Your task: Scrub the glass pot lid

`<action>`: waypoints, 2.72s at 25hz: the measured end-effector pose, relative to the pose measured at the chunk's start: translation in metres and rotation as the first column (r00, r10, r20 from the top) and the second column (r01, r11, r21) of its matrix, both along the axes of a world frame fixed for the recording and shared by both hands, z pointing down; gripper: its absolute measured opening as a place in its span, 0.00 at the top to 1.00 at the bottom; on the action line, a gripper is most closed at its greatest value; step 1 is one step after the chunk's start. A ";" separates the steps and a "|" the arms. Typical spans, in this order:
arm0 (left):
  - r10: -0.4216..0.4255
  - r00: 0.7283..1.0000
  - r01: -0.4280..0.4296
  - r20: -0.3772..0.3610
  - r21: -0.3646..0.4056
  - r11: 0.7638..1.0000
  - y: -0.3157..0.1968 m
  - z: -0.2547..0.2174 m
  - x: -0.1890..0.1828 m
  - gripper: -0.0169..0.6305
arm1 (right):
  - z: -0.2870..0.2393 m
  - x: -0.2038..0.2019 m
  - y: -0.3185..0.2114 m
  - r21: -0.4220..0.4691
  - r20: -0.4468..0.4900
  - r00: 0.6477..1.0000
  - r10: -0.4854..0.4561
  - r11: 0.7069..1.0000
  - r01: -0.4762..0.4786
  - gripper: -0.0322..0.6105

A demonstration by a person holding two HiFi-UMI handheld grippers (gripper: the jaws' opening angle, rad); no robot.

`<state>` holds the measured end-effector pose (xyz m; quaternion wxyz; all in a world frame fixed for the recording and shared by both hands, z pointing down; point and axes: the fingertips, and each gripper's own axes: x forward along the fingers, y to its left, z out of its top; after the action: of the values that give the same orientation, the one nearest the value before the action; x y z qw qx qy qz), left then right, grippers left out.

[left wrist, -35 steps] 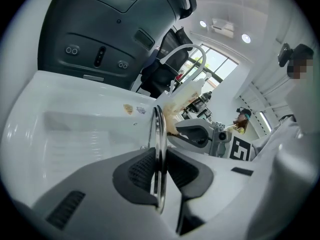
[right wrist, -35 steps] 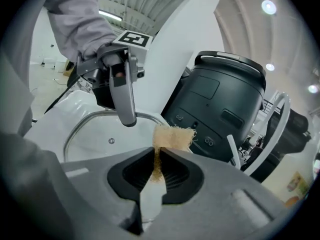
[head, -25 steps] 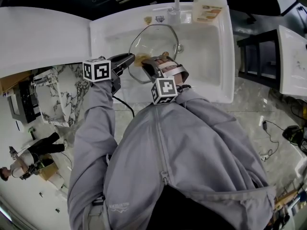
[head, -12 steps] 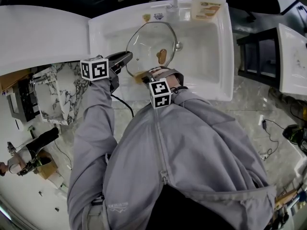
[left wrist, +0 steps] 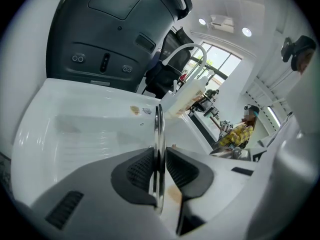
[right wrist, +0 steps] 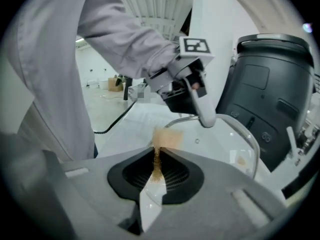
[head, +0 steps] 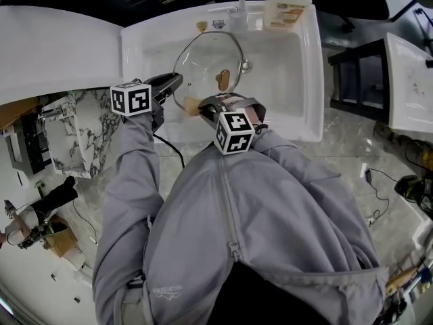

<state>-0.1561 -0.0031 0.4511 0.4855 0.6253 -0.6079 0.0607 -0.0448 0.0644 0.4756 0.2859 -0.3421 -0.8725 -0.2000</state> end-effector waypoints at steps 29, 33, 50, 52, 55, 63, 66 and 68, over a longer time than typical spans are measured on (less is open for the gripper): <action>0.003 0.997 0.000 0.077 -0.038 0.999 0.003 0.004 -0.002 0.86 | 0.008 -0.093 -0.161 0.179 0.183 0.945 0.271 0.936 -0.303 0.89; -0.008 0.996 0.011 0.091 -0.038 0.999 0.004 0.004 -0.002 0.85 | 0.017 -0.078 -0.138 0.250 0.155 0.967 0.201 0.939 -0.235 0.89; -0.037 0.991 0.044 0.125 -0.051 0.998 0.006 0.009 -0.003 0.84 | 0.048 -0.035 -0.059 0.393 0.039 0.999 0.034 0.918 -0.046 0.89; -0.043 0.992 0.049 0.122 -0.051 0.997 0.007 0.010 -0.004 0.84 | 0.058 -0.028 -0.049 0.362 0.004 0.999 0.037 0.932 -0.036 0.89; -0.056 0.992 0.062 0.117 -0.046 0.997 0.009 0.011 -0.005 0.84 | 0.082 -0.011 -0.039 0.307 -0.090 0.995 0.048 0.951 -0.018 0.89; -0.058 0.990 0.065 0.129 -0.051 0.997 0.009 0.011 -0.004 0.84 | 0.132 0.029 -0.047 0.210 -0.362 0.930 0.059 0.977 0.020 0.89; -0.058 0.989 0.066 0.134 -0.055 0.996 0.010 0.011 -0.004 0.83 | 0.143 0.041 -0.063 0.231 -0.425 0.904 0.058 0.972 0.046 0.89; -0.060 0.989 0.068 0.133 -0.054 0.996 0.009 0.011 -0.003 0.83 | 0.147 0.046 -0.086 0.250 -0.441 0.892 0.098 0.968 0.017 0.89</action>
<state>-0.1593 0.0061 0.4622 0.4642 0.5856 -0.6563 0.1040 0.0016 -0.0213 0.6222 0.5244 -0.3222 -0.7579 -0.2165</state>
